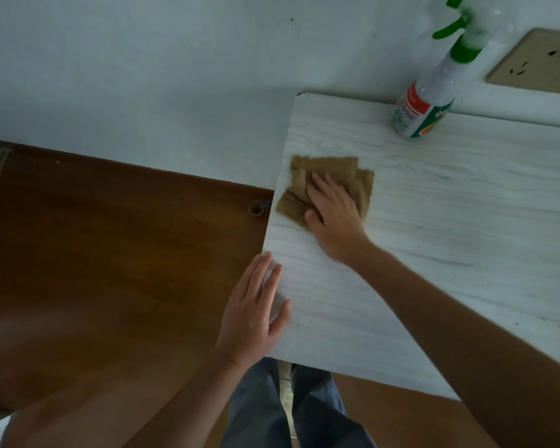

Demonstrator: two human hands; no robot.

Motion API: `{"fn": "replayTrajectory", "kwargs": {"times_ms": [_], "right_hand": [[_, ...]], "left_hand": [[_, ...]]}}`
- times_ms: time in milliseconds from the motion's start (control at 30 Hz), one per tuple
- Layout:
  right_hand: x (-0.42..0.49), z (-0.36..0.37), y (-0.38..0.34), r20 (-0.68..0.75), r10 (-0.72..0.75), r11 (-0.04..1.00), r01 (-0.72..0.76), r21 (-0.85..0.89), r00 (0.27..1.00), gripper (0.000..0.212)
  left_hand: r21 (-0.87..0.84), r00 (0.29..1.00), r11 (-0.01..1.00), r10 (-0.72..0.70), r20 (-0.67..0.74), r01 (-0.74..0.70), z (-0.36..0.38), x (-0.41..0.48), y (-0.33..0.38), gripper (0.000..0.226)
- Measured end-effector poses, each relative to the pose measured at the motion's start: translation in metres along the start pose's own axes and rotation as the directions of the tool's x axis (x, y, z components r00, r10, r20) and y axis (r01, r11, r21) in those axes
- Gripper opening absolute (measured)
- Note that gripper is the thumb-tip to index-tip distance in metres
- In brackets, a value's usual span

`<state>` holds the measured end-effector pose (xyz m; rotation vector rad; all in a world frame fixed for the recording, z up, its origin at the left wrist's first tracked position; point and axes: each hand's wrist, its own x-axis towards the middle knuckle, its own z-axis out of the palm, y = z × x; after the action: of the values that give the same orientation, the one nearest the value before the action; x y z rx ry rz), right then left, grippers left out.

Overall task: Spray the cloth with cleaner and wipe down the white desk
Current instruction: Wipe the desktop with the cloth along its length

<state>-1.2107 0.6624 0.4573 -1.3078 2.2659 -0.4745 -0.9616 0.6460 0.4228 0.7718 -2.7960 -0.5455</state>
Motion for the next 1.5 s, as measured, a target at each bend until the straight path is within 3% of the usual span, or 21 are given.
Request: {"fn": "replayTrajectory", "kwargs": {"times_ms": [200,367,500,633,800,1067,1167,1367,1500], "right_hand": [[-0.057,0.013,-0.001,0.024,-0.038,0.999,0.039,-0.025,0.999,0.060],[0.014,-0.019,0.017,-0.026,-0.023,0.988,0.019,-0.151,0.999,0.054],[0.090,-0.047,0.030,-0.023,-0.112,0.946,0.100,-0.308,0.993,0.055],[0.145,-0.054,0.030,-0.050,-0.088,0.943,0.067,-0.325,0.995,0.067],[0.149,-0.032,0.004,-0.118,-0.031,0.939,-0.011,-0.343,0.993,0.057],[0.064,0.002,-0.014,0.093,-0.308,0.868,0.319,-0.381,0.947,0.061],[0.071,-0.012,0.000,0.173,-0.357,0.849,0.396,-0.350,0.918,0.063],[0.155,-0.043,0.015,0.052,-0.220,0.894,0.223,-0.388,0.974,0.073],[0.171,-0.045,0.016,-0.020,-0.170,0.918,0.151,-0.366,0.985,0.066]], "left_hand": [[-0.025,1.000,1.000,-0.009,-0.029,0.009,0.003,-0.003,0.001,0.065],[-0.028,0.999,0.999,-0.034,-0.003,0.034,0.003,-0.003,0.000,0.063],[-0.030,1.000,0.999,-0.030,-0.006,0.030,0.002,-0.002,-0.001,0.063],[-0.062,0.999,0.998,-0.021,-0.025,0.019,0.005,-0.003,-0.002,0.063],[-0.062,1.000,0.998,-0.018,-0.025,0.016,0.005,-0.003,-0.002,0.063],[-0.035,1.000,0.999,-0.022,-0.011,0.022,0.002,-0.003,0.001,0.063],[-0.044,1.000,0.999,-0.023,-0.007,0.022,0.002,-0.003,0.001,0.063],[-0.058,1.000,0.998,-0.014,-0.022,0.012,0.005,-0.003,-0.001,0.064],[-0.080,0.999,0.997,-0.013,-0.034,0.010,0.006,-0.003,-0.003,0.065]]}}
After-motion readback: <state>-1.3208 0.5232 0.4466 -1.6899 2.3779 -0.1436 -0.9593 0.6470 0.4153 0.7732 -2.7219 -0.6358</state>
